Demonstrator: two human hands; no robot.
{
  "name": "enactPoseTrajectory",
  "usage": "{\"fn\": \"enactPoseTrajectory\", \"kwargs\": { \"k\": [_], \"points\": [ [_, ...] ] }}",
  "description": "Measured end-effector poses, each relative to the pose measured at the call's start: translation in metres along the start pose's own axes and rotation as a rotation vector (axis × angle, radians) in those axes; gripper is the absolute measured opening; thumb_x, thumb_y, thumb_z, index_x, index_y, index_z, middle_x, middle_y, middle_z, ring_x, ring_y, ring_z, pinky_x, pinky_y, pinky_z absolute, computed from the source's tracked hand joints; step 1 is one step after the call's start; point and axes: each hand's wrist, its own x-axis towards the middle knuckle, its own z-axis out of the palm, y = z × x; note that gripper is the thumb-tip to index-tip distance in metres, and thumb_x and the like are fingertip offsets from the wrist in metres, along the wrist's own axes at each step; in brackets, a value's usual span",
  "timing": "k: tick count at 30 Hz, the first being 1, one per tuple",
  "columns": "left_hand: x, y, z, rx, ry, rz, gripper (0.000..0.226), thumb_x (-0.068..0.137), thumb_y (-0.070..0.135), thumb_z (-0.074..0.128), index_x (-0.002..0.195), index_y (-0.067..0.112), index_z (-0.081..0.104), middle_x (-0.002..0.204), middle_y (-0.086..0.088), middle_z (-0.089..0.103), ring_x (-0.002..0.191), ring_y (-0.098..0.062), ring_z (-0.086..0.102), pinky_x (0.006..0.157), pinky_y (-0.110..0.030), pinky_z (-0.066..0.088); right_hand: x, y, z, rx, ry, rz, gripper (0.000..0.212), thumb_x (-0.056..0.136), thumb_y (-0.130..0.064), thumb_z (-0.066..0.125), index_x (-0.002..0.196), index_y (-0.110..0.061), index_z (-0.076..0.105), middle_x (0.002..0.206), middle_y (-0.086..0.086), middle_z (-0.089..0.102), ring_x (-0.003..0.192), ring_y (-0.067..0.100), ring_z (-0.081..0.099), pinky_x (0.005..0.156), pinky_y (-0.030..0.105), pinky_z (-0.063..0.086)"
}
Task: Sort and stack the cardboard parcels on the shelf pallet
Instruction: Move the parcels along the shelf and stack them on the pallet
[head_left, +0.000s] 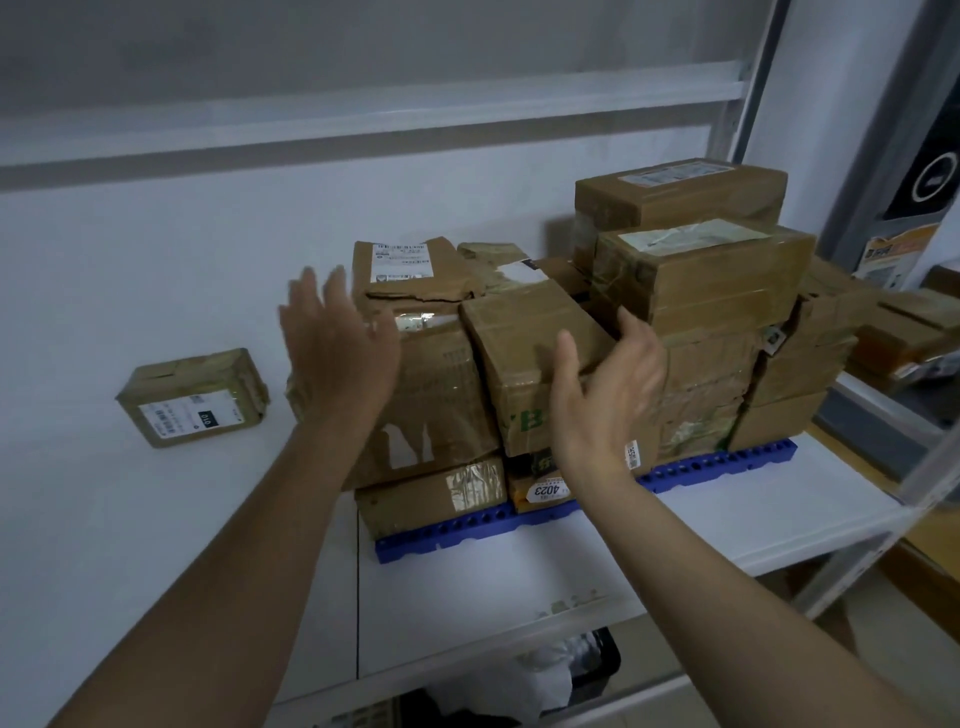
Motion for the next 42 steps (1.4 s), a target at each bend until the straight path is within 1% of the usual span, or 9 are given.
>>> {"fn": "enactPoseTrajectory", "kwargs": {
  "k": [3,6,8,10,12,18,36,38,42],
  "points": [
    [0.008,-0.038,-0.008,0.022,-0.015,-0.311,0.07,0.091,0.047,0.053,0.148,0.016,0.027,0.157,-0.012,0.023,0.144,-0.033,0.018,0.116,-0.051,0.02,-0.004,0.001,0.006,-0.288,-0.179,-0.331,0.059,0.088,-0.051,0.054,0.134,-0.014,0.046,0.149,0.014,0.03,0.141,0.031,0.02,0.115,0.058,0.009],
    [0.007,-0.064,-0.005,-0.27,-0.161,-0.674,0.078,0.088,0.058,0.05,0.148,0.013,0.028,0.151,-0.011,0.036,0.135,-0.032,0.037,0.109,-0.05,0.034,0.001,0.008,0.012,-0.458,-0.28,-0.392,0.06,0.083,-0.061,0.052,0.127,-0.021,0.052,0.151,0.011,0.03,0.143,0.032,0.014,0.112,0.064,0.003],
    [0.001,-0.069,-0.003,-0.62,-0.264,-0.907,0.068,0.086,0.061,0.051,0.134,0.013,0.048,0.133,-0.01,0.055,0.115,-0.027,0.056,0.091,-0.042,0.049,0.004,0.011,0.014,-0.49,-0.281,-0.396,0.06,0.082,-0.062,0.052,0.125,-0.021,0.054,0.147,0.013,0.035,0.141,0.034,0.018,0.11,0.067,0.006],
    [-0.004,-0.068,-0.004,-0.848,-0.353,-1.015,0.047,0.084,0.061,0.055,0.105,0.02,0.064,0.1,-0.005,0.069,0.086,-0.021,0.066,0.063,-0.032,0.051,0.005,0.013,0.017,-0.509,-0.28,-0.4,0.059,0.082,-0.063,0.05,0.125,-0.022,0.054,0.143,0.014,0.04,0.139,0.036,0.023,0.108,0.069,0.008],
    [-0.004,-0.068,-0.003,-0.859,-0.437,-0.971,0.042,0.081,0.062,0.058,0.095,0.023,0.064,0.088,-0.004,0.071,0.078,-0.019,0.067,0.055,-0.028,0.047,0.007,0.013,0.019,-0.527,-0.279,-0.407,0.059,0.083,-0.065,0.047,0.124,-0.022,0.055,0.14,0.013,0.043,0.137,0.036,0.026,0.108,0.07,0.008],
    [-0.005,-0.066,-0.001,-0.796,-0.508,-0.892,0.047,0.081,0.061,0.058,0.107,0.022,0.059,0.095,-0.003,0.066,0.083,-0.017,0.062,0.059,-0.028,0.044,0.016,0.016,0.02,-0.519,-0.277,-0.403,0.058,0.084,-0.064,0.047,0.123,-0.023,0.055,0.133,0.012,0.048,0.133,0.034,0.032,0.108,0.068,0.006],
    [-0.012,-0.066,0.0,-0.777,-0.534,-0.83,0.034,0.082,0.062,0.054,0.088,0.028,0.057,0.093,-0.003,0.064,0.083,-0.018,0.06,0.059,-0.029,0.044,0.017,0.016,0.017,-0.534,-0.299,-0.409,0.055,0.085,-0.06,0.05,0.123,-0.021,0.057,0.129,0.009,0.05,0.13,0.032,0.035,0.108,0.069,0.005],
    [-0.01,-0.067,-0.001,-0.744,-0.546,-0.795,0.038,0.082,0.062,0.053,0.098,0.028,0.058,0.102,-0.004,0.064,0.088,-0.019,0.059,0.064,-0.032,0.045,0.017,0.015,0.016,-0.539,-0.305,-0.404,0.055,0.085,-0.06,0.05,0.124,-0.021,0.056,0.129,0.009,0.05,0.13,0.031,0.035,0.109,0.068,0.004],
    [-0.006,-0.072,-0.002,-0.713,-0.562,-0.704,0.075,0.077,0.068,0.059,0.137,0.025,0.044,0.126,-0.005,0.058,0.106,-0.023,0.057,0.073,-0.035,0.047,0.018,0.014,0.015,-0.551,-0.322,-0.405,0.056,0.085,-0.06,0.049,0.124,-0.02,0.056,0.129,0.009,0.05,0.13,0.031,0.035,0.109,0.068,0.003]
  ]
}}
